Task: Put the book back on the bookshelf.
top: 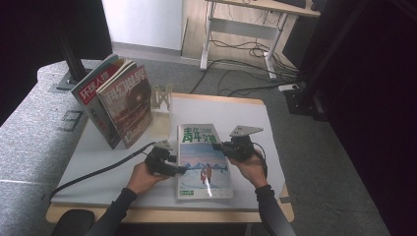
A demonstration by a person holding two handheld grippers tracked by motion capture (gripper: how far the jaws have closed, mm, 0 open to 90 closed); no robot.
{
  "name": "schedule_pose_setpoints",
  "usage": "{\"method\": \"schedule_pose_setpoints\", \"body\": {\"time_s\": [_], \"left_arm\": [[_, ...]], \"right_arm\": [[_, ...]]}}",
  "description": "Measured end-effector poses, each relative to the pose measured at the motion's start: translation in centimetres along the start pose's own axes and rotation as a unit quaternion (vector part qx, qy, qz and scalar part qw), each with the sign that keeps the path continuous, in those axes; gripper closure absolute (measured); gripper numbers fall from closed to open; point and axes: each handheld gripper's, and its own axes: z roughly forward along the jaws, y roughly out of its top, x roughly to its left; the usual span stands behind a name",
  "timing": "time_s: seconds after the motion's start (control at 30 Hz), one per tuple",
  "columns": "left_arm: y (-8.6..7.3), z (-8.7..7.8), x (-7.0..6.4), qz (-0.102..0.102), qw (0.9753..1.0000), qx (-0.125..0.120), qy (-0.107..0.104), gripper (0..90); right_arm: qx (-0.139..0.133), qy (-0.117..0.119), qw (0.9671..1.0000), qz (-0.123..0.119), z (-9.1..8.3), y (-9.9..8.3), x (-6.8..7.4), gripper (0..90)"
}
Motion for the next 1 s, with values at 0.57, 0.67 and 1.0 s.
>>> {"method": "schedule_pose_setpoints", "body": {"time_s": [0.57, 0.67, 1.0], "left_arm": [[-0.1, -0.3, -0.6, 0.006, 0.9997, 0.0, -0.023, 54.0], [-0.1, -0.3, -0.5, 0.001, 0.9997, 0.002, -0.025, 55.2], [0.0, -0.6, -0.3, 0.005, 0.9993, -0.01, -0.037, 57.9]], "right_arm": [[0.016, -0.012, 0.9997, 0.014, 0.1, -0.8, -0.8, 77.9], [0.023, -0.011, 0.9993, 0.027, 0.4, -0.9, -1.1, 75.5], [0.038, -0.038, 0.998, 0.032, 0.5, -1.2, -1.8, 82.4]]}}
